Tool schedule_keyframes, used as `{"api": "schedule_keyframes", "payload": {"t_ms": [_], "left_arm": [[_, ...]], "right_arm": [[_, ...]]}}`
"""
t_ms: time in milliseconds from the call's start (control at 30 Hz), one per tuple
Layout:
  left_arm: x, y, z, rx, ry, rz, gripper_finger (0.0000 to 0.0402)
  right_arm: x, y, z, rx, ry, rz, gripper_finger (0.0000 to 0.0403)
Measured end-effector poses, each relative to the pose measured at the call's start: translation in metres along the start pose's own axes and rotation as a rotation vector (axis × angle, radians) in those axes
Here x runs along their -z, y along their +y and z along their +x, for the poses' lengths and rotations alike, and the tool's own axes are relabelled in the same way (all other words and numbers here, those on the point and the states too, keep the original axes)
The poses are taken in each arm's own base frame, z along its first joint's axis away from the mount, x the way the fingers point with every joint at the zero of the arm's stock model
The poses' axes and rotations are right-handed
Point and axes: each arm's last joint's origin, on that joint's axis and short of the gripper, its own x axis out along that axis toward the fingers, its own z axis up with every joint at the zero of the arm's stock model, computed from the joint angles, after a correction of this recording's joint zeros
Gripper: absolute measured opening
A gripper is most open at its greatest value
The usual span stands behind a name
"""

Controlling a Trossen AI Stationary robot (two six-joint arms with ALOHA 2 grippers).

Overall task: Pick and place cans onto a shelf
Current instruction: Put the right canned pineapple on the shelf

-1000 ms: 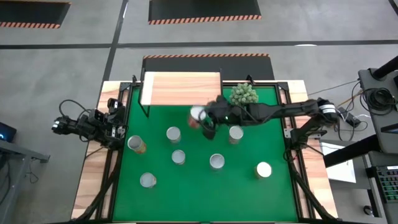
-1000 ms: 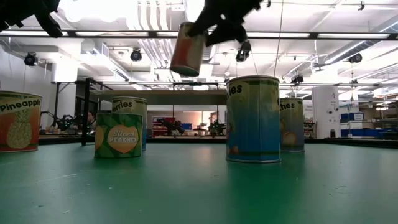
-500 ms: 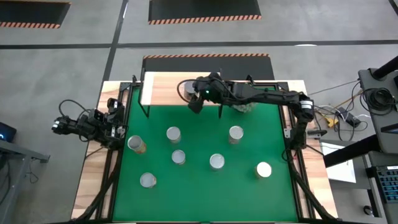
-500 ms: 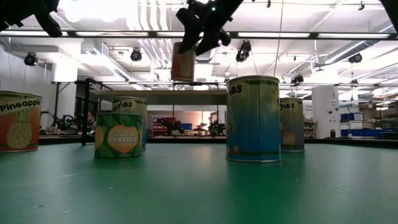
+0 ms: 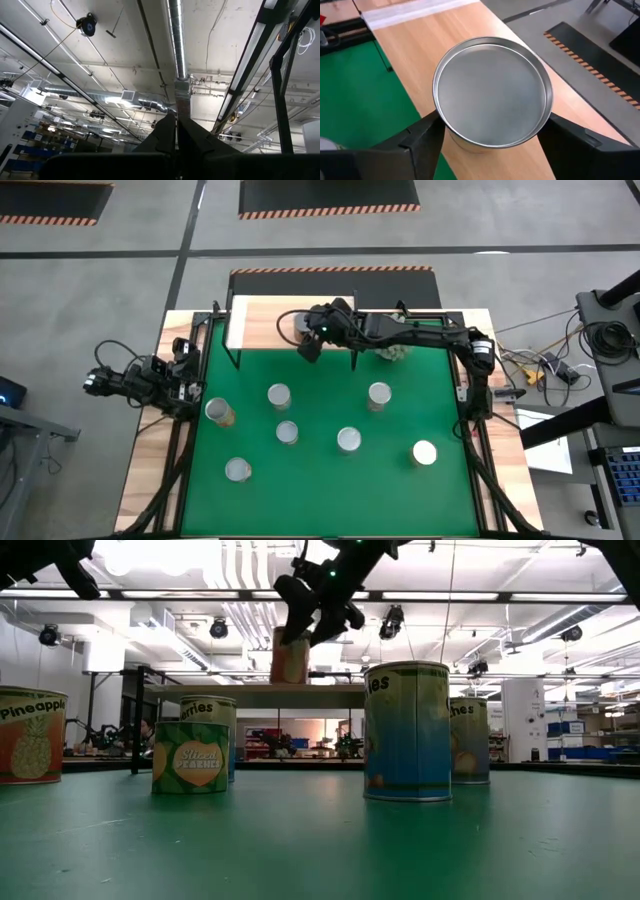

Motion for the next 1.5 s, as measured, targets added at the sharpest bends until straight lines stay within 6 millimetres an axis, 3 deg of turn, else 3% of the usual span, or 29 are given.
{"api": "schedule_keyframes", "payload": {"t_ms": [200, 433, 767, 933, 1200, 1333, 1500], "left_arm": [[-0.001, 0.0, 0.0, -0.001, -0.006, -0.003, 0.0], [-0.001, 0.0, 0.0, 0.0, -0.012, -0.016, 0.0], [-0.001, 0.0, 0.0, 0.001, -0.01, -0.016, 0.0], [-0.001, 0.0, 0.0, 0.0, -0.01, -0.007, 0.0], [-0.002, 0.0, 0.0, -0.001, -0.015, -0.007, 0.0], [-0.002, 0.0, 0.0, -0.001, -0.015, -0.007, 0.0], [-0.002, 0.0, 0.0, -0.002, -0.016, 0.003, 0.0]], "right_arm": [[-0.001, 0.0, 0.0, -0.001, -0.008, 0.011, 0.0325], [-0.006, -0.004, -0.008, -0.001, -0.02, 0.014, 0.0326], [-0.038, -0.019, -0.062, -0.028, 0.011, -0.058, 0.0299], [-0.033, -0.028, -0.07, -0.012, 0.13, -0.202, 0.0233], [-0.003, -0.045, -0.028, 0.034, 0.227, -0.247, 0.0035], [0.003, -0.037, -0.008, -0.092, 0.131, -0.193, 0.0015], [-0.011, -0.025, 0.003, -0.204, -0.15, -0.032, 0.0009]]}}
